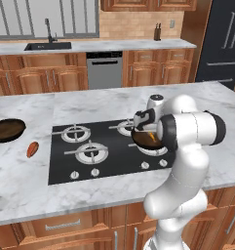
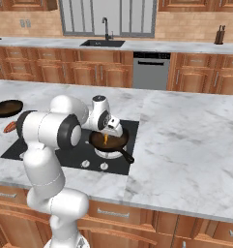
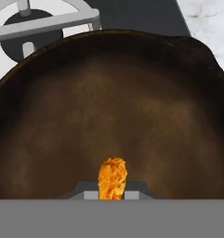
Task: Place both pans onto different burners. Then place the sweet potato and the shrimp on different pans.
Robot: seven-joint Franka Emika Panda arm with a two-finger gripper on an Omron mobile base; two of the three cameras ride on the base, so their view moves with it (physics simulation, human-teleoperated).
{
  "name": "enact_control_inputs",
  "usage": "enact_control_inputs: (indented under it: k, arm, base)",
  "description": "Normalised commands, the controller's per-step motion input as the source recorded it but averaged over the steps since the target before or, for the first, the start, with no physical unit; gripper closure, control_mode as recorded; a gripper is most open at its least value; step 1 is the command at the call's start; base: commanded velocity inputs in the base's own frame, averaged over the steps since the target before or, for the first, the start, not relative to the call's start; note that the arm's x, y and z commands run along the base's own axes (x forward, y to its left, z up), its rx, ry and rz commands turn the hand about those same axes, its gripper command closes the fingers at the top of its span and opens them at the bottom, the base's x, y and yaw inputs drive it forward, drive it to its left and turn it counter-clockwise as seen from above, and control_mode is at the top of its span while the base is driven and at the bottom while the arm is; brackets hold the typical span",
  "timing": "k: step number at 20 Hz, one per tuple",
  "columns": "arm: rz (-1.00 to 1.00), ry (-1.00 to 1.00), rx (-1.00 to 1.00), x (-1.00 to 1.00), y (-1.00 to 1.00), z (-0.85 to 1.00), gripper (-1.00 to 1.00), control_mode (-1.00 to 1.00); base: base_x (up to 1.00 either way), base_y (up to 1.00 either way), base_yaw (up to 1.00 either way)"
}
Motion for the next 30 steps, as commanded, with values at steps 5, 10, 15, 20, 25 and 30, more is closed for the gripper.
enact_control_inputs:
  k: [5,10,15,20,25,30]
  arm:
    - [0.0,0.0,0.02,0.19,-0.01,-0.12,1.0,-1.0]
    - [0.0,0.0,0.0,0.05,0.0,-0.07,-1.0,-1.0]
    - [0.0,0.0,0.0,0.0,0.0,0.0,-1.0,-1.0]
    - [0.0,0.0,0.0,0.0,0.0,0.05,-1.0,-1.0]
    - [0.0,-0.01,0.0,-0.22,0.0,0.64,-1.0,-1.0]
    - [0.0,-0.01,0.0,-0.35,0.05,0.75,-1.0,-1.0]
  base:
    - [0.0,0.0,0.0]
    - [0.0,0.0,0.0]
    - [0.0,0.0,0.0]
    - [0.0,0.0,0.0]
    - [0.0,0.0,0.0]
    - [0.0,0.0,0.0]
